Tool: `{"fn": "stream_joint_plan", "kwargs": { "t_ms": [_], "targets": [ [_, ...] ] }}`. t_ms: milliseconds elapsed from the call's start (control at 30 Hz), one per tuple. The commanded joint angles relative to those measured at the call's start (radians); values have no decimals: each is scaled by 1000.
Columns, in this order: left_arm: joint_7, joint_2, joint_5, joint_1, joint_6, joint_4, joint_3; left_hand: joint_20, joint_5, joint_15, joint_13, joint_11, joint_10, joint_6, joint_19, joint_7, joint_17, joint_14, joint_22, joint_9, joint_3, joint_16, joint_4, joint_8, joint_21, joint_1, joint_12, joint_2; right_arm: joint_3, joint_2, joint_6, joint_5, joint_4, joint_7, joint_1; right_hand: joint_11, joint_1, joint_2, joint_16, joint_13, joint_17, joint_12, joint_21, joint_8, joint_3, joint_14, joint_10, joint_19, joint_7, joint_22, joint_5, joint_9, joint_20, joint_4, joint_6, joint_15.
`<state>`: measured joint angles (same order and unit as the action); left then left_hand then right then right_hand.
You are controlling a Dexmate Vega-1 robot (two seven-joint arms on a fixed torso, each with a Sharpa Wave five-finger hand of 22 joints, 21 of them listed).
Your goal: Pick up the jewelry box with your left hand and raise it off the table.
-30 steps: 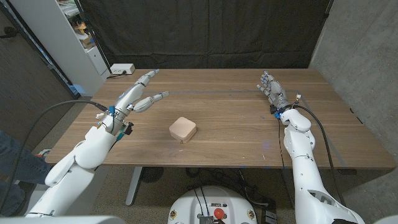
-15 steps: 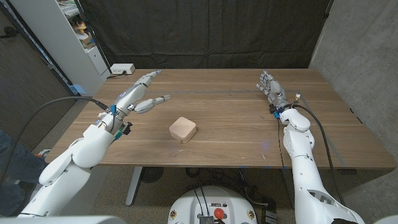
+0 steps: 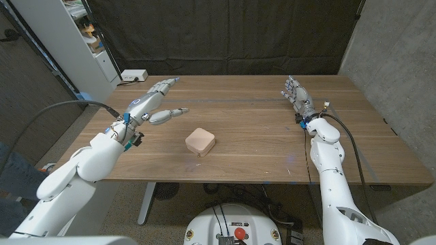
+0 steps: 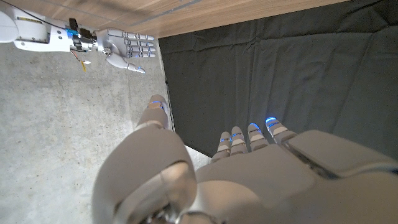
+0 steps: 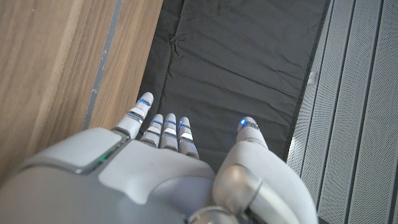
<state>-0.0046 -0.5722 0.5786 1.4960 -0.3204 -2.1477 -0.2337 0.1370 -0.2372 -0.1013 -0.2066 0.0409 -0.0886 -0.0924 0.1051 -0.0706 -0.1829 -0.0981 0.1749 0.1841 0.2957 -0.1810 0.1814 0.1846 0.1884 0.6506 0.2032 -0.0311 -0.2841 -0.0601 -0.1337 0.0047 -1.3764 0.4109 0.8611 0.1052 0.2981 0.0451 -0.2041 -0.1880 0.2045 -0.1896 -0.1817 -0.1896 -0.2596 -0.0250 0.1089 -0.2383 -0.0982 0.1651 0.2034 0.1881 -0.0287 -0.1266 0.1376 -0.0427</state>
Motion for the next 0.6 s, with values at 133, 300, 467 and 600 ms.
{"fn": "stream_joint_plan", "kwargs": {
  "t_ms": [133, 300, 467, 600],
  "targets": [
    [-21, -37, 98, 10, 53, -47, 1, 19, -11, 1, -4, 9, -8, -16, -7, -10, -3, -8, 3, 3, -2, -5, -6, 4, 8, 20, 4, -11, 4, -4, 9, -4, -7, -7, -4, 0, 14, -1, -2, -3, 3, -7, -6, -7, 2, -1, -2, -5, 6, 4, 7, 2, -3, -1, 2, -12],
    [-25, -49, 135, 17, 71, -66, 0, 45, -15, 1, -6, 9, -7, -10, -17, -12, -3, -6, 4, 4, -3, -8, -9, 9, 12, 33, 8, -22, 7, -1, 0, -8, -2, -7, -5, 1, 12, 0, -2, -3, 4, -7, -6, -7, 3, 0, -2, -4, 6, 4, 7, 2, -4, 0, 2, -12],
    [-25, -57, 162, 21, 85, -78, 2, 50, -19, 0, -7, 9, 3, 15, -22, -11, -3, 0, 5, 5, -4, -10, -11, 20, 14, 41, 15, -28, 6, -3, 9, -8, -9, -12, -2, 0, 14, -1, -2, -3, 3, -6, -6, -7, 3, 0, -3, -4, 6, 4, 7, 2, -4, -1, 1, -13],
    [-29, -62, 169, 22, 94, -84, 2, 49, -24, 3, -10, 4, 27, 48, -25, -12, -4, 13, 6, 7, -6, -16, -16, 32, 14, 49, 26, -36, 5, -2, 11, -8, -16, -10, 3, 0, 14, -1, -2, -3, 3, -6, -6, -7, 3, -1, -3, -4, 7, 4, 7, 2, -5, -1, 1, -13]
  ]
}}
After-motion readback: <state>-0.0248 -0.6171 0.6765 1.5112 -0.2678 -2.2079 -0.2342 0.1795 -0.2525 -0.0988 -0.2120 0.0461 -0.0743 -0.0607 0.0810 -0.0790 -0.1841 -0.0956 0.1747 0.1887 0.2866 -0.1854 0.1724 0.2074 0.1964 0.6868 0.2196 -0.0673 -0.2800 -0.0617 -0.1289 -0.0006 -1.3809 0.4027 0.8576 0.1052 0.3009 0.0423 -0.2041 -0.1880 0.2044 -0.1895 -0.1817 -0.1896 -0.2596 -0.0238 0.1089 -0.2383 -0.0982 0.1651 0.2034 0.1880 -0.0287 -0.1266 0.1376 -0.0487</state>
